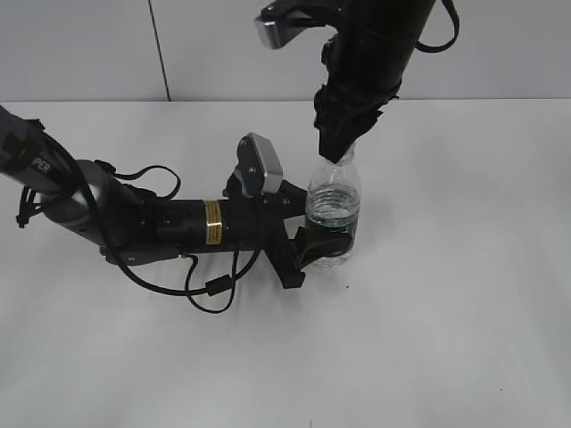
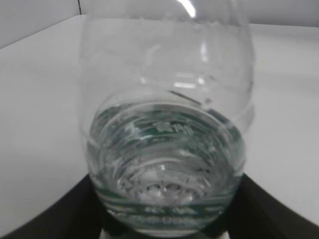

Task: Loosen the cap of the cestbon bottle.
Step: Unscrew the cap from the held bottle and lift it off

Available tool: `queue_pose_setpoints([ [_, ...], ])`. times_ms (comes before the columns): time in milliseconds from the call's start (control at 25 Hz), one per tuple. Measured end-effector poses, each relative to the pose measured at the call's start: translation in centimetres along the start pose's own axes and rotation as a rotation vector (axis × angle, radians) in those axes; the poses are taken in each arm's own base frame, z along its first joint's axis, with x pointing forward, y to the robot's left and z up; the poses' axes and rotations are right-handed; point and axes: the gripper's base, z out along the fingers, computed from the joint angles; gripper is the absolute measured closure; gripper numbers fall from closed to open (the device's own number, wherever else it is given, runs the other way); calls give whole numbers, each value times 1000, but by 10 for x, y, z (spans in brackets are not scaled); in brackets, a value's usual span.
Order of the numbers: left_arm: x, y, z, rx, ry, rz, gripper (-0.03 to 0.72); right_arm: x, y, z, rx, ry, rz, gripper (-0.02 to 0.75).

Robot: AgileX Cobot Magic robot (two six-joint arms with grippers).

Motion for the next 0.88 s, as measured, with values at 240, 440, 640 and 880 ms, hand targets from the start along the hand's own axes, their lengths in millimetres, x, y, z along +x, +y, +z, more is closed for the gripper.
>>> queue_pose_setpoints([
  [240,0,0,0,0,1,0,271,0,0,0,4,2,-659,435],
  [440,0,0,0,0,1,1,271,0,0,0,3,4,-1026,435],
  [640,0,0,0,-1,1,1,271,0,0,0,3,4,-1158,435],
  [880,0,0,0,-1,1,1,271,0,0,-1,4,3,-1343,435],
])
